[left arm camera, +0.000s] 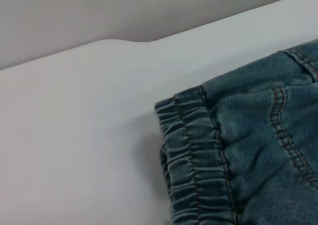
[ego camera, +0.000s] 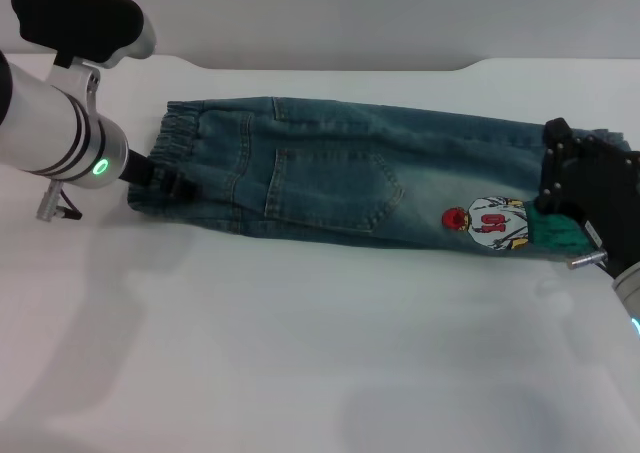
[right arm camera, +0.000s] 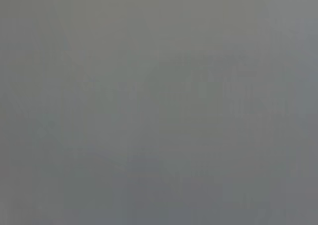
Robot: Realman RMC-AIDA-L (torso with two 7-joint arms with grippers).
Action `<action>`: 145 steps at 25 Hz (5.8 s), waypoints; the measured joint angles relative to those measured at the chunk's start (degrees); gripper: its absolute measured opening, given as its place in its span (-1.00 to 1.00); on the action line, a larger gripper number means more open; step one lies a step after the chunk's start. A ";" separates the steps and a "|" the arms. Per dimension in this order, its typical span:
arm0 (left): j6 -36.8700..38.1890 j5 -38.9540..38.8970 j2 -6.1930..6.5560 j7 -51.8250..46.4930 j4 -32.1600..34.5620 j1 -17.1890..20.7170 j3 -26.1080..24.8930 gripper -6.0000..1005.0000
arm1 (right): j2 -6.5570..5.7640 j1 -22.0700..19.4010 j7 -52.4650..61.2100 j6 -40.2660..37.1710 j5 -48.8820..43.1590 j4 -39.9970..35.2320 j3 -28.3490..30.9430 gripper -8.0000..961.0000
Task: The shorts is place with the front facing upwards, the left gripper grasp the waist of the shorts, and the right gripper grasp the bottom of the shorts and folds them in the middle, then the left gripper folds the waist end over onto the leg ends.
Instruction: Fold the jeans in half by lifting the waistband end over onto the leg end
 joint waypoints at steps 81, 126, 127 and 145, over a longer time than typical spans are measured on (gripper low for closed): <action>-6.50 -5.40 -0.03 -1.16 -47.95 17.41 6.59 -0.49 | 0.36 12.88 11.56 10.74 0.02 -6.41 -6.28 -0.99; 2.58 -11.02 0.11 3.38 -45.58 17.26 6.99 -0.77 | 0.06 15.49 17.67 15.40 -0.42 -3.99 -10.24 -0.99; 2.67 -11.14 0.11 3.41 -45.72 17.16 7.11 -0.77 | 0.31 14.99 16.11 15.25 -0.24 -4.13 -8.71 -0.99; 5.91 -16.05 -0.03 6.41 -47.60 16.34 10.23 -0.78 | 0.57 29.13 31.94 19.57 4.49 -10.26 -20.15 -0.96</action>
